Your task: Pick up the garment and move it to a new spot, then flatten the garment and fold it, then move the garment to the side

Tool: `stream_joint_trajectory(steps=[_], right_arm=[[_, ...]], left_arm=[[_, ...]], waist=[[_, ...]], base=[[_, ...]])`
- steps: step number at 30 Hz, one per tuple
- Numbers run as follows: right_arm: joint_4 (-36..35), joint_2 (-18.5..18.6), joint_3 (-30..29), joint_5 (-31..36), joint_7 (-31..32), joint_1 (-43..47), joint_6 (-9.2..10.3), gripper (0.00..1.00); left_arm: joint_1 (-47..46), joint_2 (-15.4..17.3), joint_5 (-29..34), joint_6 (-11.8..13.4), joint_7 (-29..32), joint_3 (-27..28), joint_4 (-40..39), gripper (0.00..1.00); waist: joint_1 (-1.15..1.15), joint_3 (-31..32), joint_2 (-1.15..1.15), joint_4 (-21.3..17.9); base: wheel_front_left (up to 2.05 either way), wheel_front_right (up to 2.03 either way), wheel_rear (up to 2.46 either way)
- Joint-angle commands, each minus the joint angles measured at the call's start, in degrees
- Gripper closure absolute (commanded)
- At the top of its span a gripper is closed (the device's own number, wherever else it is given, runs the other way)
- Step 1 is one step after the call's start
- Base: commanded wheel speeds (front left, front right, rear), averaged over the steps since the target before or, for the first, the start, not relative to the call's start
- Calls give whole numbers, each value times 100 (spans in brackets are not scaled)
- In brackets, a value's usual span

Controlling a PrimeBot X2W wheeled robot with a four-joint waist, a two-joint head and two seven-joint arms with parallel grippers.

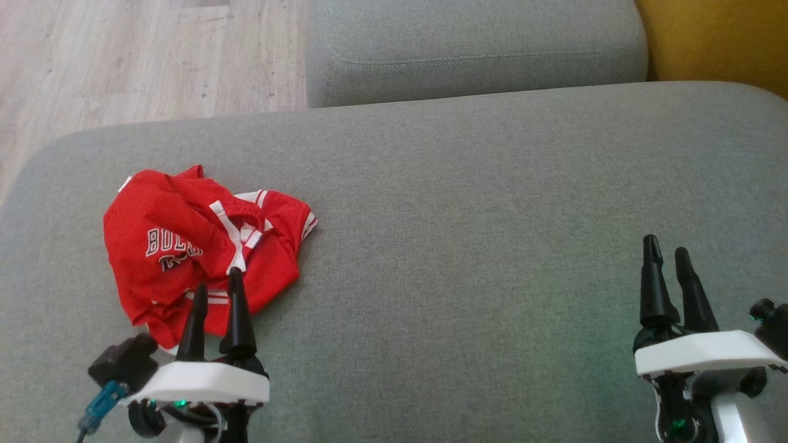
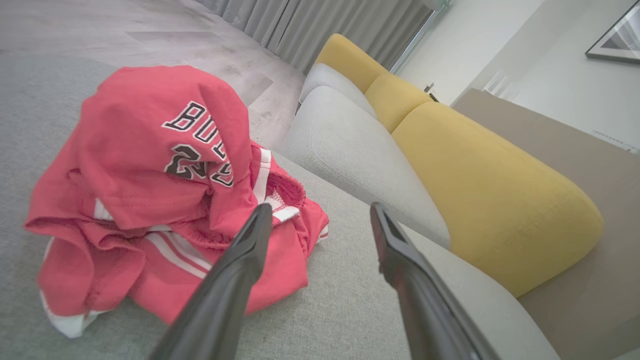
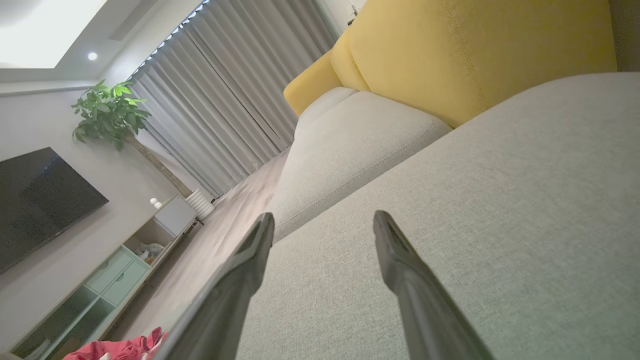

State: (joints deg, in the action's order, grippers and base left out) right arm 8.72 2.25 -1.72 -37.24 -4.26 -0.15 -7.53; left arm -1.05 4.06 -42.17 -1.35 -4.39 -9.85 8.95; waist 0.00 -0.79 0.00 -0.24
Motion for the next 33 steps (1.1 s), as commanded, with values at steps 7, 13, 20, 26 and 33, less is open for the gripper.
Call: stream_joint_trajectory(steps=[7, 13, 20, 26, 33], right_arm=[[-394, 43, 178, 763, -185, -285, 2, 0], [-480, 45, 249, 1311, -287, -274, 3, 0], [-529, 48, 370, 1960, -405, -272, 3, 0], [-518, 50, 460, 2558, -507, -275, 3, 0], [-532, 53, 582, 3193, -625, -310, 3, 0]], left_arm=[[-395, 247, 716, 253, -177, -276, -128, 0], [-484, 369, 1188, 476, -278, -535, -14, 0], [-593, 503, 1740, 775, -395, -835, 25, 0], [-727, 676, 2347, 995, -496, -1218, 92, 0], [-868, 810, 2886, 1290, -614, -1618, 106, 0]], waist=[[0, -8, 0, 1], [0, -7, 0, 6], [0, -8, 0, 0], [0, -3, 0, -4], [0, -3, 0, -21]], base=[[0, 0, 0], [0, 0, 0], [0, 0, 0], [0, 0, 0], [0, 0, 0]])
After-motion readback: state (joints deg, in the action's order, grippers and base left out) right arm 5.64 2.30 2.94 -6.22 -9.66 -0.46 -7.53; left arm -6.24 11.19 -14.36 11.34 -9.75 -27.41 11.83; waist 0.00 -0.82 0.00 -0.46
